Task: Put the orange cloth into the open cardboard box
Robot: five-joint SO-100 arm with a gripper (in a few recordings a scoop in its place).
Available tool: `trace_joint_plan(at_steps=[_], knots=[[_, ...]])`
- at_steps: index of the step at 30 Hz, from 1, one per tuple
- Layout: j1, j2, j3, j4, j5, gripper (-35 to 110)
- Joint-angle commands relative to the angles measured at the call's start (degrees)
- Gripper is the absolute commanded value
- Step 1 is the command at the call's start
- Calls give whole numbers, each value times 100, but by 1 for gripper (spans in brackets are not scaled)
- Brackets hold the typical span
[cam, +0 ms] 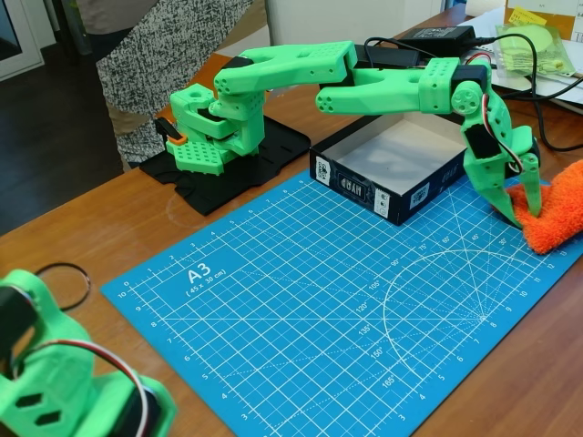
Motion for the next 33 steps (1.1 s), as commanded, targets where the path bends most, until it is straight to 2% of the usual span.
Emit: trace_joint_plan(at_steps=[1,8,14,18,22,28,33], knots=[[132,167,-483,519,70,-1],[439,1257,-1758,1415,483,-1],[448,3015,-281,1424,976,0],[211,3445,387,1547,1239,0],[-237,4210,1811,1274,1459,0],[-949,6478,5467,-396,1380,0],[-1274,7427,6917,-738,1310,0]])
